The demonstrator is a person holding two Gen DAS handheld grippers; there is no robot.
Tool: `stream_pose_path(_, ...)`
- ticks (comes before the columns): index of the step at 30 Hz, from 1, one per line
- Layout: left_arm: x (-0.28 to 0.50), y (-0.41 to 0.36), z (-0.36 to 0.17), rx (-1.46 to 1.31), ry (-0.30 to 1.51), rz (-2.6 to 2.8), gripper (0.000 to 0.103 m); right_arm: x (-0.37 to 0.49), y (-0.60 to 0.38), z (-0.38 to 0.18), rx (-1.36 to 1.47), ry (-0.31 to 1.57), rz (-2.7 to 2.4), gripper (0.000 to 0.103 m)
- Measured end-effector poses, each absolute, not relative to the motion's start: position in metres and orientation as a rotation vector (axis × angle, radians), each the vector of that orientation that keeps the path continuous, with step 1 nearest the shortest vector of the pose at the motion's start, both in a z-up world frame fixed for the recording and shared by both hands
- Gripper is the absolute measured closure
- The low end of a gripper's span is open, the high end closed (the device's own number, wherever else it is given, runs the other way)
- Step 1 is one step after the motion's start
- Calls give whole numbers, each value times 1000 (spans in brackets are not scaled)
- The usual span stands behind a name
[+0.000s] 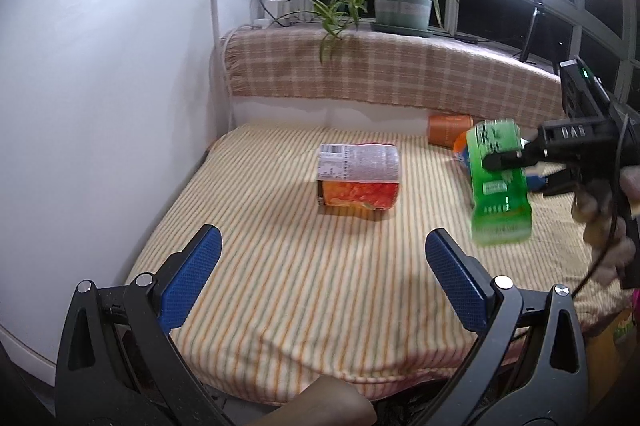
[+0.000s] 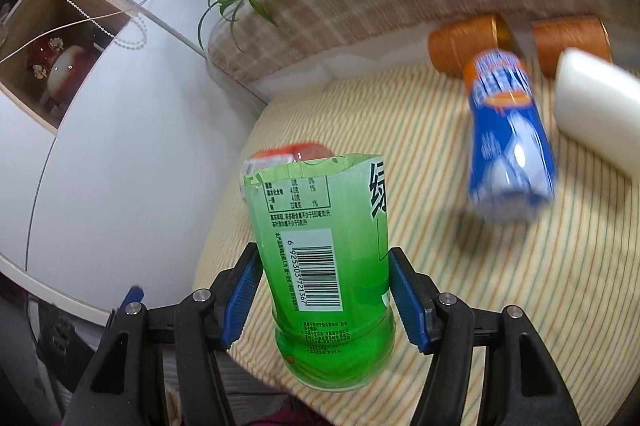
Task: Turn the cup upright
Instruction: 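Lift the green bottle with the right gripper, lower it on its side, release, then move the left gripper to the green bottle and close around its body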
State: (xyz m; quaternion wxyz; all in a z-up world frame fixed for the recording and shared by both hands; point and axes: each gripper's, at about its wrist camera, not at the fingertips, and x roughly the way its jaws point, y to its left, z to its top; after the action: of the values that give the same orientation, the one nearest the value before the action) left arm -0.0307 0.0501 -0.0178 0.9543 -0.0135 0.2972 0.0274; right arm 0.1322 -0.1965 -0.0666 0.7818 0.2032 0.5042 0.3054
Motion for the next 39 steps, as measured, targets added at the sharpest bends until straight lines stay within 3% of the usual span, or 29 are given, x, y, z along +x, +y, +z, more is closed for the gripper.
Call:
stream_pose_path(17,-8,1,-23,-31,640,-83,0,97,-229,-118,617,1164,571,37)
stream_pose_path(26,-1,-11,-27,-31,662,-119,0,100,-233,-122,579,1134,534,35)
stream_pose_path(30,4,-12,-30,-35,678,-134,0,96,-239,-118,578,1103,520,21)
stream_pose_path(39,34,-5,-44,-156,808,-223,0,63,-268,-101,535,994,448,19)
